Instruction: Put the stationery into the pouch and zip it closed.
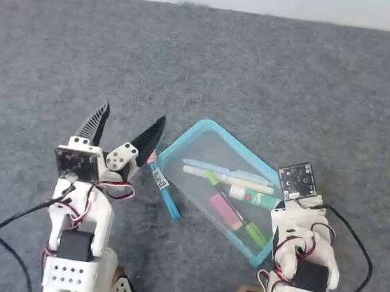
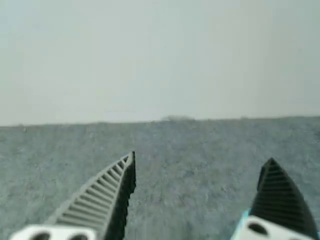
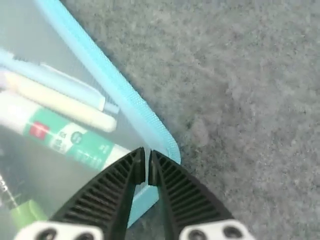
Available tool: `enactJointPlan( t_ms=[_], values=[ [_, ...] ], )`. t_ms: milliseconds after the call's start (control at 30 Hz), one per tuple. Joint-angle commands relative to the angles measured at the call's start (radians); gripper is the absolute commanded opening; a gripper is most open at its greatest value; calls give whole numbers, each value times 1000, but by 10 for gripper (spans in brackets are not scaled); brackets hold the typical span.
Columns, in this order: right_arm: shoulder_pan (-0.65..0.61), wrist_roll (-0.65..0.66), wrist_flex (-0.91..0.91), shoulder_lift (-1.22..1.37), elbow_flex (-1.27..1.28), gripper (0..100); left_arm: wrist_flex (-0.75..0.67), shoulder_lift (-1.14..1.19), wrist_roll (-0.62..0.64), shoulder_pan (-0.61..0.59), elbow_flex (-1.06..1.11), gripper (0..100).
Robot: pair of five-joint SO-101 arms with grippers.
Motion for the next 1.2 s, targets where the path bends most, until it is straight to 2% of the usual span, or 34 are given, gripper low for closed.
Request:
enactJointPlan(
  t_ms=[0, 200, 333, 467, 1167],
  values=[
    [7, 8, 18, 4, 17, 9, 216, 14, 6, -3, -5, 368],
    [15, 9, 147, 5, 17, 8, 595, 11, 5, -3, -5, 368],
    [16, 12, 189, 2, 17, 9, 732, 9, 5, -3, -5, 368],
    [16, 15, 239, 2, 17, 8, 735, 9, 6, -3, -5, 368],
    [13, 15, 236, 2, 17, 8, 735, 9, 6, -3, -5, 368]
  ],
)
